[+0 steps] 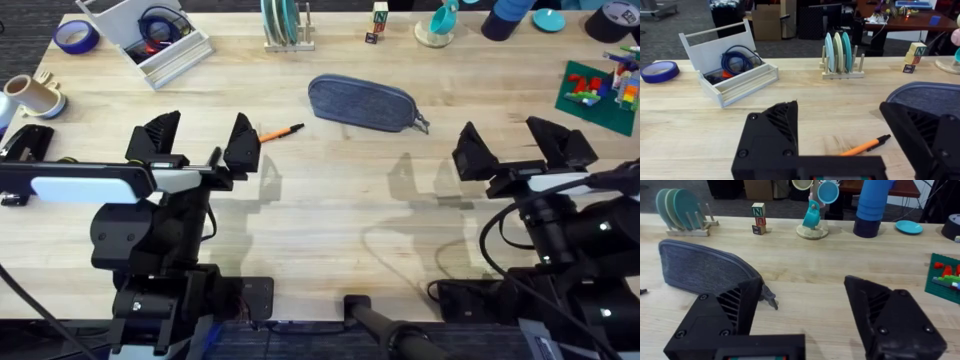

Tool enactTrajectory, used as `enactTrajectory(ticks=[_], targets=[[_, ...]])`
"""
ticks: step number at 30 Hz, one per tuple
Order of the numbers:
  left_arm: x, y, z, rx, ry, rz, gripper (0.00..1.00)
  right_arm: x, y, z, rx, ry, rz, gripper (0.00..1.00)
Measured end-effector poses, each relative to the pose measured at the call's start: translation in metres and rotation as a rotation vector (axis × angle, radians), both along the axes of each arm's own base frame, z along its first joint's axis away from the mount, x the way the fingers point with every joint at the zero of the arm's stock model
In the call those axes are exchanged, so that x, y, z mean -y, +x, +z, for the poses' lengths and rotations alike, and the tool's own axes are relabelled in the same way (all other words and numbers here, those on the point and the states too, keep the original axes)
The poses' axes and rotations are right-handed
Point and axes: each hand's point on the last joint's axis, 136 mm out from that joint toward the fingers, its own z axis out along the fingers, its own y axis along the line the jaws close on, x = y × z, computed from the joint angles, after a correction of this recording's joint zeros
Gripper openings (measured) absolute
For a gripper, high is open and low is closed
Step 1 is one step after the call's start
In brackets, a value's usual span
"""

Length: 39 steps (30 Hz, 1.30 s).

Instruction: Unzip the bag, pick up the pens from the table one at a time and place them inside, then zip the bag closed.

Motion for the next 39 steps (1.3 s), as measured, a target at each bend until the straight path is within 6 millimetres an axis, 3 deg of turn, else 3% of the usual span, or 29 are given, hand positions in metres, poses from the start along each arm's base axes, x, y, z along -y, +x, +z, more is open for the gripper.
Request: enactTrajectory(ticks=[18,31,39], targets=[[0.0,0.0,0.0,0.0,-0.003,-0.001,0.995,-0.001,0.0,0.002,0.007,0.001,0.007,0.996],[0.0,0.0,0.002,0.003,-0.003,-0.001,0.993,-0.002,-0.001,0.023,0.071,0.004,0.011,0.996],[0.0,-0.008,0.035,0.02,-0.005,-0.001,0.993,-0.002,-0.01,0.052,0.077,0.081,0.011,0.995]])
